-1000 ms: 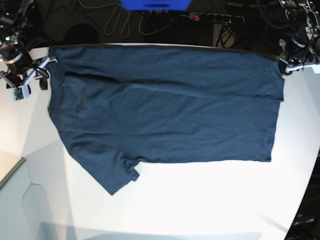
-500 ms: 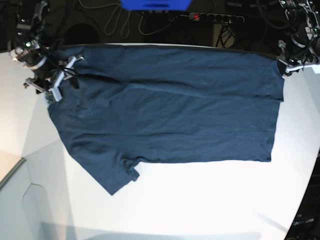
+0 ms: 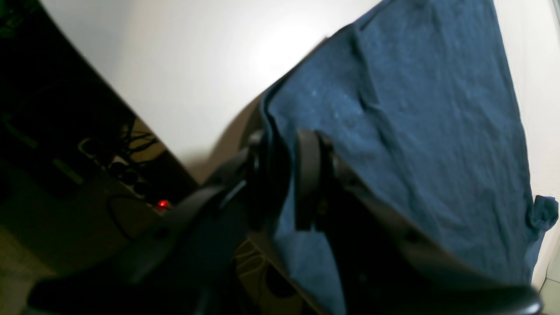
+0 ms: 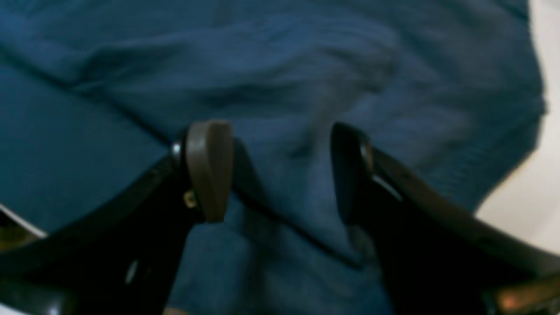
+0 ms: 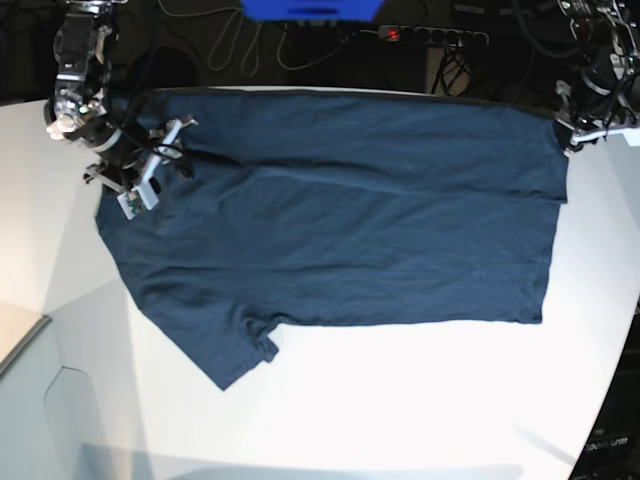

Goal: Layout the t-shirt on the table in an organized manner, then fold the t-shirt properly

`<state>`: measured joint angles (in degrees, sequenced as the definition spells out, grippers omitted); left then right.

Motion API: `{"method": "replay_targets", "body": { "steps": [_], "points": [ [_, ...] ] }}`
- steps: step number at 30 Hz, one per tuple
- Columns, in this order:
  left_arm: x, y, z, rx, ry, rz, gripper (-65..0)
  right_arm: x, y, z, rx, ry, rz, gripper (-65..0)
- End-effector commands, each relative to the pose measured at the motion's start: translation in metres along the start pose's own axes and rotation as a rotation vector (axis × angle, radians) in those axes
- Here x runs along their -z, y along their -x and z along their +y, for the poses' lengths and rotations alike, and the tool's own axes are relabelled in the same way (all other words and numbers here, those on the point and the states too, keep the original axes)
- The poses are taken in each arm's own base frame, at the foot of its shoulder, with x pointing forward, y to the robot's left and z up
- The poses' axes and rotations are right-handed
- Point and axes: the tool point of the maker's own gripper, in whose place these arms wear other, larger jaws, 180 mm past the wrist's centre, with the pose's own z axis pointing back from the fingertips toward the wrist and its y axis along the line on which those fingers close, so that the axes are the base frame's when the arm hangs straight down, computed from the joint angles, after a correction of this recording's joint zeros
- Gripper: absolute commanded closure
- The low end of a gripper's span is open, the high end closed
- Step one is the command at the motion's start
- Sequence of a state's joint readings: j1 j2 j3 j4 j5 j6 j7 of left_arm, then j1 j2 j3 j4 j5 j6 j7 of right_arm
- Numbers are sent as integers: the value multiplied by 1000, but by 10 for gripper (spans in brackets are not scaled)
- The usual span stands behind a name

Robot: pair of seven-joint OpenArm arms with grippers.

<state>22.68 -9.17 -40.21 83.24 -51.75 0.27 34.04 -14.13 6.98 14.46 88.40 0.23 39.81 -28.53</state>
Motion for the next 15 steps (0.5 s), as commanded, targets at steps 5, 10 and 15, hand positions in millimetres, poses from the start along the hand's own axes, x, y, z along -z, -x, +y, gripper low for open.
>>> {"method": "replay_targets", "body": {
  "steps": [5, 10, 15],
  "points": [
    [-2, -13, -4, 4, 16, -36, -105, -15, -9, -7, -46, 20, -34, -365],
    [1, -16, -9, 0, 26, -41, -105, -12, -4, -1, -54, -2, -19, -365],
    [1, -15, -9, 0, 26, -40, -105, -5, 9, 1, -33, -18, 12, -363]
  ]
}}
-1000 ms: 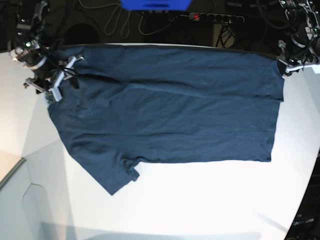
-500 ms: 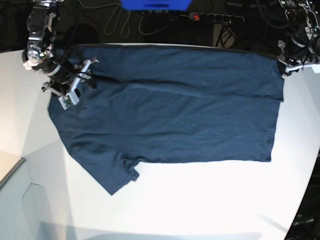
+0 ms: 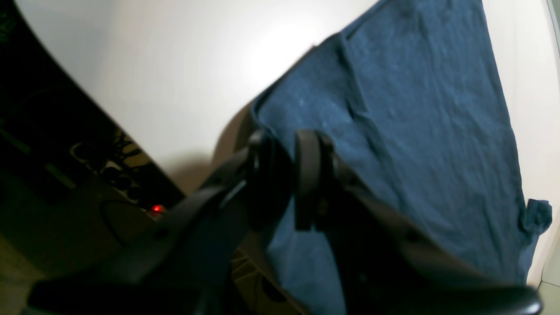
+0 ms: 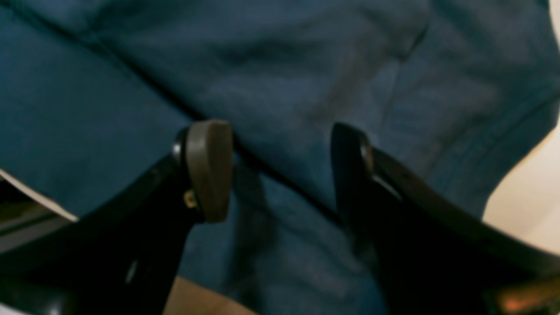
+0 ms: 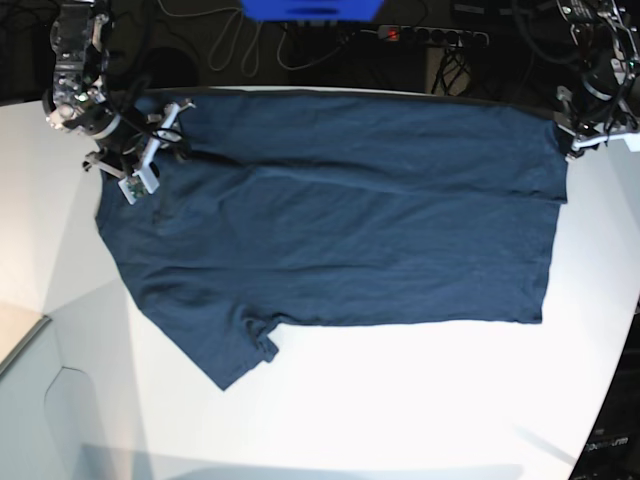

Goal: Layout the t-shirt on the table in an organized manner, then fold the t-shirt properly

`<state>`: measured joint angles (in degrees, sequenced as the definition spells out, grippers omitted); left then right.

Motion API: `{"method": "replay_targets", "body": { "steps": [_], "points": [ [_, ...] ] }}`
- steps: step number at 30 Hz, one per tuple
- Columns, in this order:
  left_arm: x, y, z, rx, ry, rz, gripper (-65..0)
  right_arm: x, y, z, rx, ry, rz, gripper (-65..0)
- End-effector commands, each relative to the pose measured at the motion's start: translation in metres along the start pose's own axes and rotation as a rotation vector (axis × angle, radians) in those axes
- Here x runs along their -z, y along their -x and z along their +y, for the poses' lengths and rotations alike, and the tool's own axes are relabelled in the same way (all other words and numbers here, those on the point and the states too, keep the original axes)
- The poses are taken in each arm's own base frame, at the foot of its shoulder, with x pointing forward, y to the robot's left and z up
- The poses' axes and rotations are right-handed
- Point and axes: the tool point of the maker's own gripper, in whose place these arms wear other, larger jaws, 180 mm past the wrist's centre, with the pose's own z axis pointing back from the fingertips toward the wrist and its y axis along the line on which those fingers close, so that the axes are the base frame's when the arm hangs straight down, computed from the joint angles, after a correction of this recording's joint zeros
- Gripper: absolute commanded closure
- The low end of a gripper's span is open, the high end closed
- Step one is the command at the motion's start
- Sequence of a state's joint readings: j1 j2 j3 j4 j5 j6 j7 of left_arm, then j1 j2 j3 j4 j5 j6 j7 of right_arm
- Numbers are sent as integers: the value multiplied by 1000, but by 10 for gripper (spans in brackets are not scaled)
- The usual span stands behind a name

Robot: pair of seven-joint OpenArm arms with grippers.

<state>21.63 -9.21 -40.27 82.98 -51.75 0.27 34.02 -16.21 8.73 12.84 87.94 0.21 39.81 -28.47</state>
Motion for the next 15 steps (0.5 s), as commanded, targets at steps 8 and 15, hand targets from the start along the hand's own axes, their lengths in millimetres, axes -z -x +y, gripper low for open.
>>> {"method": "replay_targets", "body": {
  "steps": [8, 15],
  "points": [
    [-2, -11, -4, 6, 15, -31, -105, 9, -9, -10, 18, -1, -27, -318],
    [-2, -11, -4, 6, 15, -31, -105, 10, -16, -13, 15, 3, -40, -69]
  ]
}}
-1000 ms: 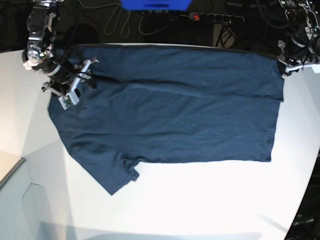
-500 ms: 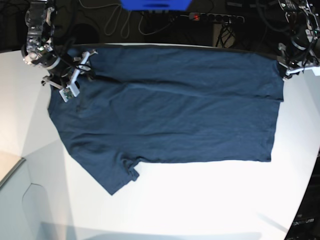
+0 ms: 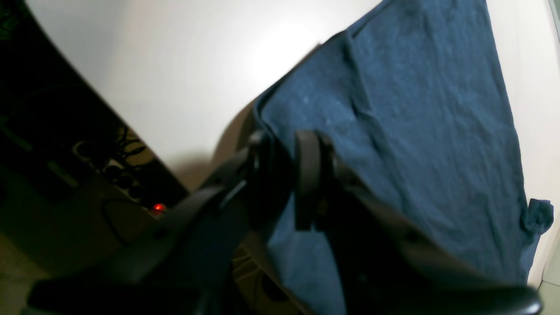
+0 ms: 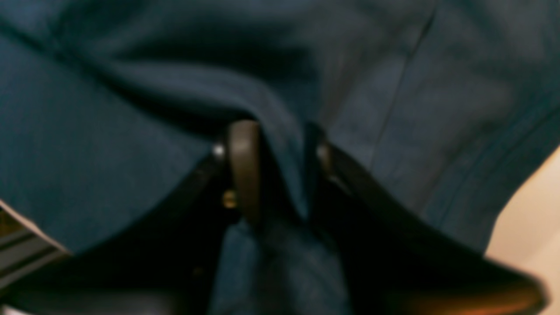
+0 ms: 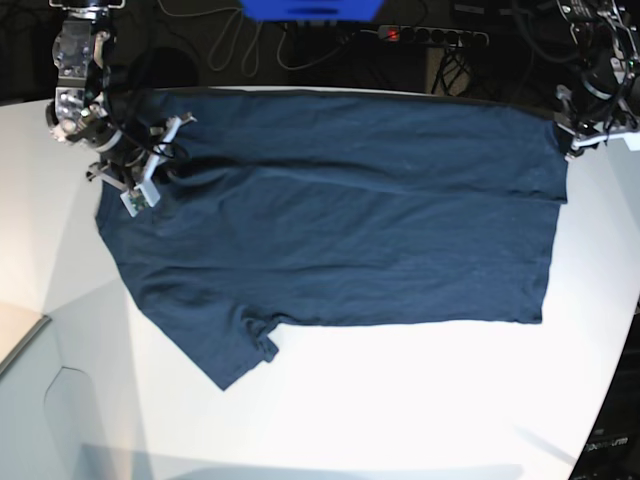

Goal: Layout the t-shirt on the table in an organized manner, then fold the t-shirt properly

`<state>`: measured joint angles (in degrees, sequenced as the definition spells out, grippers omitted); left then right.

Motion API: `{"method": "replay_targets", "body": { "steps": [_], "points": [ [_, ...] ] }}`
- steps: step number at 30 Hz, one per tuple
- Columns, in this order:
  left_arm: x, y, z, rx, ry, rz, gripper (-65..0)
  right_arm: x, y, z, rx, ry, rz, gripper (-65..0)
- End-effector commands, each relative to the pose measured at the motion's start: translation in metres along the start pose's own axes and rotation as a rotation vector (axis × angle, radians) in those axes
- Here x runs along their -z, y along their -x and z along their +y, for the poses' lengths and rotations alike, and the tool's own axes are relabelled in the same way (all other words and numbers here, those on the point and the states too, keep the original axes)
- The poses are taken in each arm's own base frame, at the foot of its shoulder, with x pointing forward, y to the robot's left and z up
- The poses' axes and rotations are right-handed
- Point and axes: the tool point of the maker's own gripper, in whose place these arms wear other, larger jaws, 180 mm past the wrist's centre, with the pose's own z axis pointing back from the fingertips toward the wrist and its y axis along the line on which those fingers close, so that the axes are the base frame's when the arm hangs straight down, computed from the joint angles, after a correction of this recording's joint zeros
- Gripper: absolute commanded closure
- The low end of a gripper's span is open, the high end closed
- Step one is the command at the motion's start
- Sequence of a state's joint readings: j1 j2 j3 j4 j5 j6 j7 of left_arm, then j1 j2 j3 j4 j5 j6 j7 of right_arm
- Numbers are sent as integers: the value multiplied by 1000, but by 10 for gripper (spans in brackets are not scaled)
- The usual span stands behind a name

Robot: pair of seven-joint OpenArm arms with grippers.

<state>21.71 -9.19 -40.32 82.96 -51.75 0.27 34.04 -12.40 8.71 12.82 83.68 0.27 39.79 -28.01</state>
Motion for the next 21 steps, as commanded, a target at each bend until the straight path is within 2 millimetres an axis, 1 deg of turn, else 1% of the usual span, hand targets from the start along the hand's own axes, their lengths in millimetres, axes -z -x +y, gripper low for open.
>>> {"method": "replay_targets", "body": {
  "steps": [1, 2, 9, 10, 15, 18, 21],
  "points": [
    [-2, -12, -5, 6, 17, -32, -105, -3, -8, -4, -9, 7, -29, -31],
    [-2, -12, -5, 6, 17, -32, -105, -3, -8, -4, -9, 7, -27, 0],
    [-2, -12, -5, 6, 17, -32, -105, -4, -12, -6, -14, 10, -36, 0],
    [-2, -12, -5, 6, 17, -32, -105, -3, -18, -8, -18, 14, -48, 0],
    [-3, -11, -3, 7, 13, -29, -105, -5, -30, -11, -32, 24, -75, 0],
    [-3, -11, -2, 10, 10, -28, -105, -12, -46, -12, -60, 39, -113, 0],
    [-3, -11, -2, 10, 10, -28, -105, -14, -61, -15, -75, 50, -144, 0]
  ]
}}
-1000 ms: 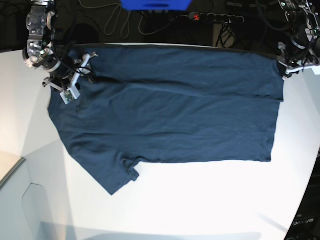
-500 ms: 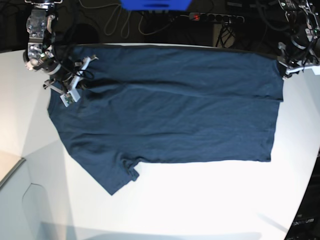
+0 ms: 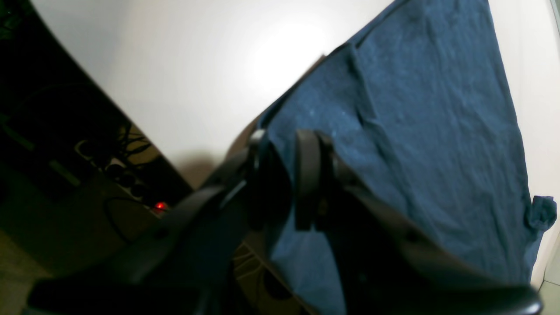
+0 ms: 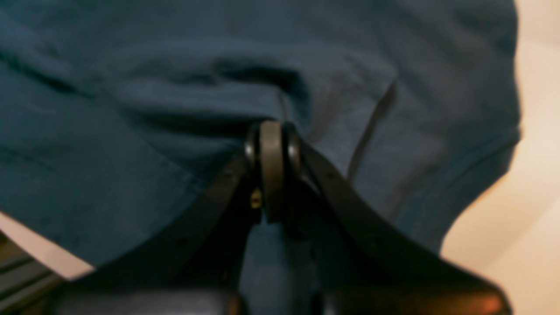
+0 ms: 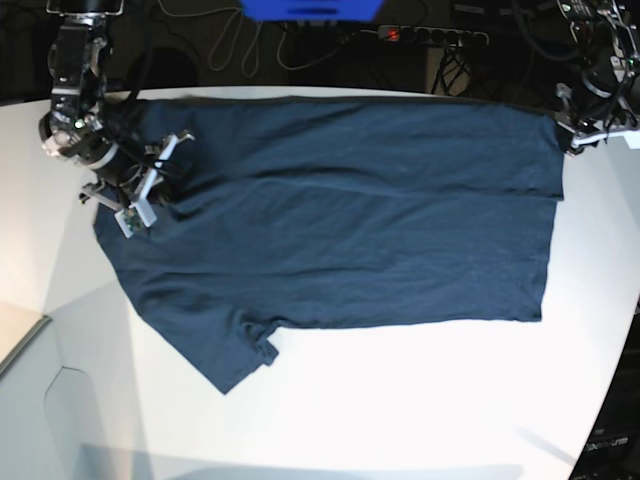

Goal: Layout the t-shirt on the table in an organized manner, then fold the t-shirt properly

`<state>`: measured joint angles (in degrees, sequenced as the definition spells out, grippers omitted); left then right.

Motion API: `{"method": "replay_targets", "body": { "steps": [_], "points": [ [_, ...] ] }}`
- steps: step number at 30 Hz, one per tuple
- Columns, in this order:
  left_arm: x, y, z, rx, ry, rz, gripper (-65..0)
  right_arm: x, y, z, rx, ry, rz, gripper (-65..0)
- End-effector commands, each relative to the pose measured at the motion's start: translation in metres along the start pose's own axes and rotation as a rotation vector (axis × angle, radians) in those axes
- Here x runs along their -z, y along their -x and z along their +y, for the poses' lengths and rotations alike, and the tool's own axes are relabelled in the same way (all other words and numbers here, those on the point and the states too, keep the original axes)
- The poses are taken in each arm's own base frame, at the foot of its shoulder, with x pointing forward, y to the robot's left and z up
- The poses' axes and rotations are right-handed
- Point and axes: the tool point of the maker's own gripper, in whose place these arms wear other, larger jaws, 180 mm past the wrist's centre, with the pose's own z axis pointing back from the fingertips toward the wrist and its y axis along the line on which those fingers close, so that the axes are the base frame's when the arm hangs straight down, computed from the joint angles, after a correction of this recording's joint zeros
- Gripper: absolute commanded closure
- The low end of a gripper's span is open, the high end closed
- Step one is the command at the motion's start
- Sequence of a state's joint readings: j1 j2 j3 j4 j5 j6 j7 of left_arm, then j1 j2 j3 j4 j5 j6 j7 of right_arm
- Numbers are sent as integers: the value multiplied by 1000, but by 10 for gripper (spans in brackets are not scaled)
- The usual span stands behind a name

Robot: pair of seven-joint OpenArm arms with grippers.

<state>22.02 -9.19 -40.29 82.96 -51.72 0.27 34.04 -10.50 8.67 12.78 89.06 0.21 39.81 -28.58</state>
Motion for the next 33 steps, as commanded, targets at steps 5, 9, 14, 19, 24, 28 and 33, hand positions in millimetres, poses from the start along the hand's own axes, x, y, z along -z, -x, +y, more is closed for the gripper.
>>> {"method": "replay_targets", "body": {
  "steps": [5, 9, 14, 19, 24, 28, 33],
  "points": [
    [-2, -12, -4, 8, 15, -32, -105, -1, -29, -11, -22, 20, -76, 0],
    [-2, -12, -4, 7, 15, -31, -105, 0, -40, -15, -25, 28, -99, 0],
    [-1, -13, -5, 7, 17, -35, -105, 4, -36, -16, -12, 22, -88, 0],
    [-1, -13, -5, 6, 18, -38, -106, 15, -30, -19, 13, 11, -63, 0],
    [-1, -14, -6, 5, 19, -39, -107, 20, -20, -20, 32, 2, -37, -152],
    [1, -16, -11, 5, 29, -43, -107, 14, -32, -24, 15, 22, -69, -303],
    [1, -16, -11, 3, 31, -43, -108, -22, -38, -56, 25, 146, -121, -335]
  ]
}}
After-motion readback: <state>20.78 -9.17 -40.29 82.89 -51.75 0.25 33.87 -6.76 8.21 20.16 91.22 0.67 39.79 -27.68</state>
